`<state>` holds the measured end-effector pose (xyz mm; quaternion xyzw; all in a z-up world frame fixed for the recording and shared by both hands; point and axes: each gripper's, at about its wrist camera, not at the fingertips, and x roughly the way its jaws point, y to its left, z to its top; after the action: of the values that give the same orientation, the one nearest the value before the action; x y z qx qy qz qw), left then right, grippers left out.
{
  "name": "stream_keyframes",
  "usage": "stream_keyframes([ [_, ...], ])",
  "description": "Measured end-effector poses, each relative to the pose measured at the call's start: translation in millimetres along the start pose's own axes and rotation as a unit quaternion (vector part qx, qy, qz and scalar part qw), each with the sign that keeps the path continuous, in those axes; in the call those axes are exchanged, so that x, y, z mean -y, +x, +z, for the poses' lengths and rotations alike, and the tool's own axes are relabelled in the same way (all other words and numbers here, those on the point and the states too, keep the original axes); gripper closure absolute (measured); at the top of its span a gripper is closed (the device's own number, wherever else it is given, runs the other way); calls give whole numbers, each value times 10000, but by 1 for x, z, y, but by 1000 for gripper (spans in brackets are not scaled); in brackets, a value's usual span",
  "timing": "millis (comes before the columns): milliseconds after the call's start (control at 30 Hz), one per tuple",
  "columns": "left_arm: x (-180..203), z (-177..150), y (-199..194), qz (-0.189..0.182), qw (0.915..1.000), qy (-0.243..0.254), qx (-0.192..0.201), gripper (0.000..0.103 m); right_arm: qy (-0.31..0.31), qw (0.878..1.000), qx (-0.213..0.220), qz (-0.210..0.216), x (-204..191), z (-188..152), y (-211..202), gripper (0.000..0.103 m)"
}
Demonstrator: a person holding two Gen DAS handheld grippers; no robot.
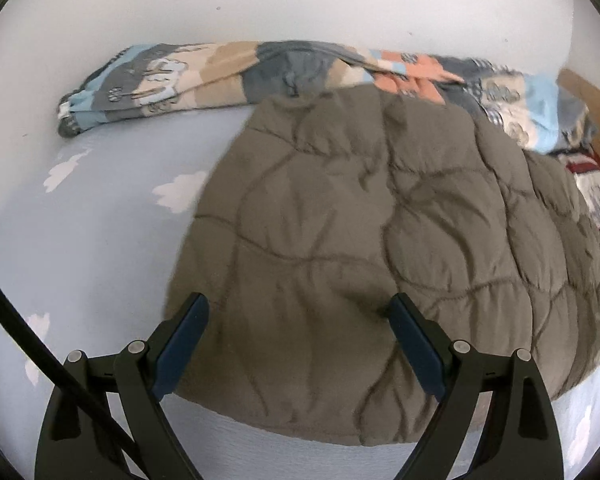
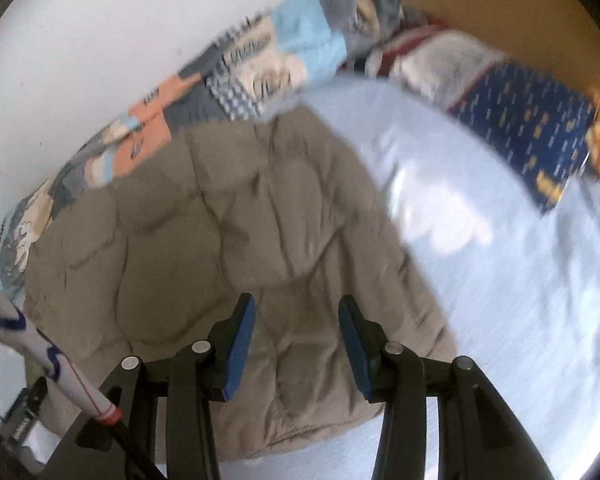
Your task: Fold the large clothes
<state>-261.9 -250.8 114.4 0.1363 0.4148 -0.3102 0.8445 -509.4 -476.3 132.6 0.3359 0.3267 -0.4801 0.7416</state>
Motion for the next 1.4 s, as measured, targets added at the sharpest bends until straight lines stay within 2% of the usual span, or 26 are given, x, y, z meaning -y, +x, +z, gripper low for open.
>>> stream_keyframes([
  [100,-13,2,4,212,9996,-191,-52,12,22,10000,9,-38,6,0,-3,56],
  [200,-25,1,15,154,9983,-458,-312,12,225,9996,-171,-40,14,0,7,56],
  [267,-28,-2,21,118,9975,-527,-459,11,339,9987,-380,5,21,-3,17,56],
  [367,-25,-3,21,190,9980,-420,-441,11,523,9957,-744,182,27,-8,34,56],
  [467,-25,-1,13,204,9982,-468,-314,12,353,9971,-679,48,22,-7,30,56],
  [567,-22,1,3,232,9987,-451,-60,12,0,9998,-174,-16,6,-4,9,56],
  [667,-10,1,-11,183,9991,-304,241,12,-374,9987,176,306,-16,-6,-6,56],
  [733,1,2,-17,27,9993,-106,370,12,-583,9963,166,602,-30,-11,-9,56],
  [867,24,-4,-13,-133,9989,337,291,12,-1083,9900,137,894,-60,-25,-10,56],
  [967,36,-10,-2,-128,9982,587,94,12,-1316,9869,-92,930,-74,-37,0,55],
  [1067,41,-12,2,-22,9974,719,65,11,-1483,9847,-450,801,-81,-45,21,51],
  [1200,46,-14,0,101,9962,852,131,11,-1647,9828,-456,694,-84,-50,24,49],
  [1400,54,-15,-6,344,9929,1093,335,12,-1575,9844,-401,672,-80,-49,21,48],
])
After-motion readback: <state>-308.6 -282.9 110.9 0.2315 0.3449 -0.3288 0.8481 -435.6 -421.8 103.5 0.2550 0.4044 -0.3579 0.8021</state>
